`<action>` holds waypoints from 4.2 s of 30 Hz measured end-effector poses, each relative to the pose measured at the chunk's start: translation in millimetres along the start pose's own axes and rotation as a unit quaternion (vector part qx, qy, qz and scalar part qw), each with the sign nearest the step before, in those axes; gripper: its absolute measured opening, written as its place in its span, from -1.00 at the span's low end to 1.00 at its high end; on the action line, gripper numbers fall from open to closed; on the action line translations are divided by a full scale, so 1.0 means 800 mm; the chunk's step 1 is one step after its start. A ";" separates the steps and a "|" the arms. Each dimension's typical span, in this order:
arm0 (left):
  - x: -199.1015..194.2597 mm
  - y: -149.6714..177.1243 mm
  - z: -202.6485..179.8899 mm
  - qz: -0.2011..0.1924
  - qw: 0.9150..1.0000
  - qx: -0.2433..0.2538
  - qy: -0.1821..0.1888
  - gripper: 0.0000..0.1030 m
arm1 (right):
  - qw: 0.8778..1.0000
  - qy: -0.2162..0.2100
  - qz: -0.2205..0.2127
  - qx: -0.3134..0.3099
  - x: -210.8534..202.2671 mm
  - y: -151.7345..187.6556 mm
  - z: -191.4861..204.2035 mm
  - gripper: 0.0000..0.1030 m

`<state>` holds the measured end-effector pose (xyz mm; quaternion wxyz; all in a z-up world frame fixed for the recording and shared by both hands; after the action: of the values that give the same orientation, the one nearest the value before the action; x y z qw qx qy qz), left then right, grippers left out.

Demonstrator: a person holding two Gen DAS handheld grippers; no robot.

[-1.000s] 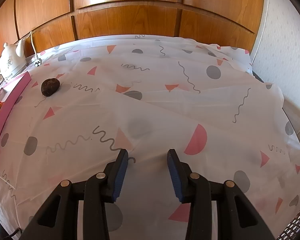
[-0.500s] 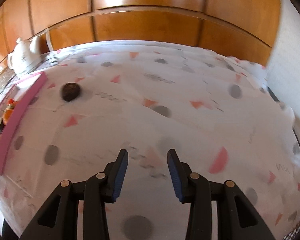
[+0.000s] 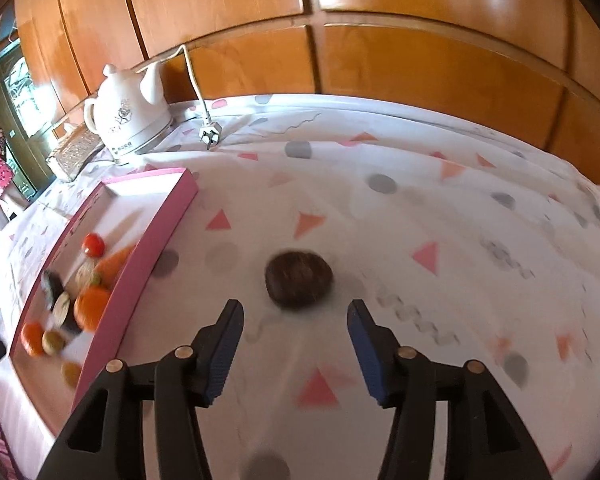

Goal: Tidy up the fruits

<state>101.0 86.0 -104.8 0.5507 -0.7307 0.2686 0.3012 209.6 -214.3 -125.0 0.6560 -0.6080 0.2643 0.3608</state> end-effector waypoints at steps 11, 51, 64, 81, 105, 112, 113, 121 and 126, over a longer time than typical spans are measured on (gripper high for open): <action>0.006 0.002 0.006 0.007 1.000 -0.006 -0.010 0.15 | 0.999 0.026 0.020 -0.013 0.043 -0.018 -0.007 -0.15; -0.049 0.000 0.020 -0.041 0.999 -0.021 -0.002 0.21 | 0.997 -0.024 -0.014 -0.078 -0.049 0.039 0.078 -0.13; -0.057 -0.002 0.049 -0.056 0.997 -0.059 -0.001 0.22 | 0.987 -0.091 -0.053 -0.119 -0.092 0.000 0.178 -0.13; -0.018 0.000 0.077 -0.026 0.997 -0.068 -0.027 0.22 | 0.983 -0.103 0.003 -0.150 0.023 -0.052 0.260 -0.10; -0.040 -0.001 0.027 -0.039 0.999 -0.021 -0.011 0.37 | 0.984 -0.060 -0.062 -0.158 -0.069 0.015 0.223 0.10; -0.054 0.000 0.003 -0.050 0.999 0.003 -0.001 0.41 | 0.988 -0.031 -0.074 -0.135 -0.094 0.048 0.191 0.11; -0.055 0.000 0.001 -0.051 0.999 0.004 0.000 0.41 | 0.988 -0.025 -0.075 -0.130 -0.096 0.052 0.185 0.11; -0.055 0.006 -0.016 -0.041 0.999 0.030 -0.002 0.65 | 0.992 0.007 -0.077 -0.095 -0.107 0.078 0.149 0.11; -0.055 0.003 -0.029 -0.043 0.998 0.045 -0.004 0.93 | 0.993 0.039 -0.095 -0.062 -0.120 0.083 0.127 0.29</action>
<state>73.1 65.7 -68.8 0.5968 -0.7148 0.2478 0.2673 90.1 -128.6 -77.4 0.6377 -0.6832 0.2079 0.2887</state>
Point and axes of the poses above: each gripper's, at about its wrist camera, not at the fingertips, and x roughly the way its jaws point, z to its left, y to its underside, the point moved 10 cm from there along x, roughly the way its jaws point, and after that the axes turned 1 degree about -y, right-handed, at the moved point
